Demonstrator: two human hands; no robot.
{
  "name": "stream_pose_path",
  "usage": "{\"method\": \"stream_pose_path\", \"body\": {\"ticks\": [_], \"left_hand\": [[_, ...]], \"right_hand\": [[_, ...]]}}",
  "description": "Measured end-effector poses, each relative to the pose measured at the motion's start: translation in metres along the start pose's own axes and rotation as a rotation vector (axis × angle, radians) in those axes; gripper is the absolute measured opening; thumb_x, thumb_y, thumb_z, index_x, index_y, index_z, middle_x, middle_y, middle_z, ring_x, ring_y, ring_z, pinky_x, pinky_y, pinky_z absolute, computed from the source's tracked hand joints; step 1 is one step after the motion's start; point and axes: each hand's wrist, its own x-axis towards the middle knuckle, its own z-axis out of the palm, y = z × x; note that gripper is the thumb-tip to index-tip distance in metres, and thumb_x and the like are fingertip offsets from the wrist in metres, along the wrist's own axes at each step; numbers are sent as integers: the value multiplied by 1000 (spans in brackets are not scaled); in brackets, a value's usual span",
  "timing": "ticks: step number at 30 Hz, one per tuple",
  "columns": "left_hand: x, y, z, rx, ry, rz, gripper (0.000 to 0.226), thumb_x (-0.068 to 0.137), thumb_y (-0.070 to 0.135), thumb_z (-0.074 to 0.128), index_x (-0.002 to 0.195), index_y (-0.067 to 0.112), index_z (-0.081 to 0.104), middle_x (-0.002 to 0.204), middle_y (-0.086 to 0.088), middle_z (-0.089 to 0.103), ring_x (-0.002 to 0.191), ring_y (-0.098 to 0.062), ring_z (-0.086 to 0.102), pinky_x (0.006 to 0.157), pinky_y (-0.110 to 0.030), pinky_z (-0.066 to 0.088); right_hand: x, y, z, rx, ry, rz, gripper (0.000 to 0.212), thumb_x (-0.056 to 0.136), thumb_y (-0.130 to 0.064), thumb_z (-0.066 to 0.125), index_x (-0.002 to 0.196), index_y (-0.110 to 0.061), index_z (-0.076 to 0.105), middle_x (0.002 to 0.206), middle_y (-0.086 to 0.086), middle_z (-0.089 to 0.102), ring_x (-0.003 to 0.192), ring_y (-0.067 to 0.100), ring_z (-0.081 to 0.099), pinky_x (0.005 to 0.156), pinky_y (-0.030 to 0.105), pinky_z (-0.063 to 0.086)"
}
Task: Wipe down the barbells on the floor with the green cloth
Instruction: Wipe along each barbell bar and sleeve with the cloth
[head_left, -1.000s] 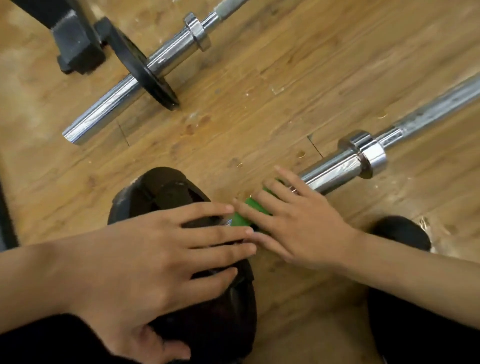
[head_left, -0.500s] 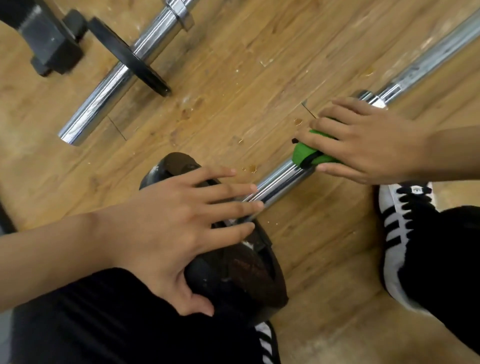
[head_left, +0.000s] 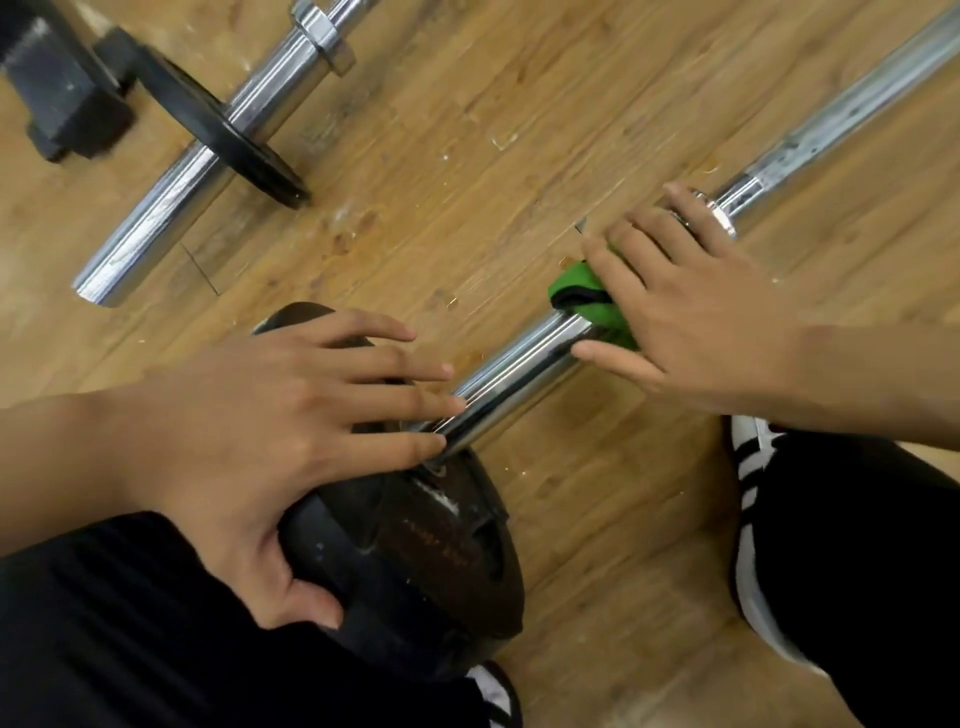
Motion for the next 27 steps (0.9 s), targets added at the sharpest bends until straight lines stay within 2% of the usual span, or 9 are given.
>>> {"method": "stream_pose_path", "body": {"ticks": [2, 5, 7, 10, 14, 17, 19, 23, 27], "left_hand": [[2, 2, -1, -7, -24, 4, 102, 72, 90, 58, 130, 7, 72, 151, -12, 58, 147, -33, 48, 116, -60, 36], [2, 7, 0, 0, -35, -12, 102, 71, 90, 60, 132, 9, 72, 151, -12, 58, 147, -32, 47, 119, -58, 34], [4, 9, 0, -10, -38, -13, 101, 71, 89, 60, 131, 8, 72, 150, -12, 58, 147, -33, 47, 118, -60, 34], [4, 14, 0, 8, -29, -30, 101, 72, 89, 61, 131, 8, 72, 150, -12, 59, 147, -33, 48, 118, -60, 34], [8, 19, -1, 34, -46, -18, 102, 73, 90, 59, 134, 9, 70, 150, -13, 59, 147, -34, 46, 120, -59, 30], [7, 24, 1, 46, -35, -20, 101, 73, 89, 60, 134, 8, 69, 151, -14, 58, 146, -34, 48, 121, -58, 30], [7, 28, 4, 49, -20, -18, 101, 73, 88, 60, 135, 9, 69, 152, -13, 57, 147, -34, 47, 121, -59, 30], [10, 37, 8, 61, -10, -12, 97, 76, 86, 60, 132, 8, 70, 149, -15, 59, 146, -36, 48, 121, -60, 29], [17, 48, 9, 89, -25, 2, 94, 80, 86, 55, 131, 8, 69, 149, -16, 58, 145, -39, 48, 123, -60, 25]], "right_hand": [[14, -40, -3, 126, -45, 84, 101, 100, -77, 5, 153, 2, 39, 139, 29, 54, 134, 48, 45, 123, 61, 20], [23, -69, 2, 146, -43, -96, 79, 102, -70, 5, 166, -22, 8, 138, 30, 54, 124, 51, 52, 117, 62, 30], [19, -47, 1, 92, -47, -183, 70, 107, -62, 6, 157, -20, 31, 128, 24, 59, 119, 46, 55, 115, 60, 32], [3, -15, 7, 57, -16, -95, 70, 109, -60, 10, 139, -12, 53, 127, 17, 61, 127, 41, 52, 121, 56, 26], [8, -53, -2, 156, -44, 38, 75, 107, -63, 12, 138, -11, 56, 124, 20, 64, 124, 42, 53, 113, 56, 33], [13, -99, 2, 227, 32, -234, 56, 108, -54, 20, 137, -17, 50, 110, 18, 65, 105, 41, 59, 100, 56, 44], [11, -89, 8, 224, 92, -350, 49, 109, -50, 21, 136, -18, 46, 108, 17, 64, 100, 40, 59, 98, 55, 45], [3, -21, 2, 94, 36, -55, 76, 109, -60, 7, 122, -14, 66, 108, 14, 68, 104, 38, 60, 109, 52, 36], [7, -35, -7, 72, -28, 46, 88, 107, -65, 8, 109, -6, 74, 99, 23, 71, 99, 42, 62, 98, 50, 41]]}}
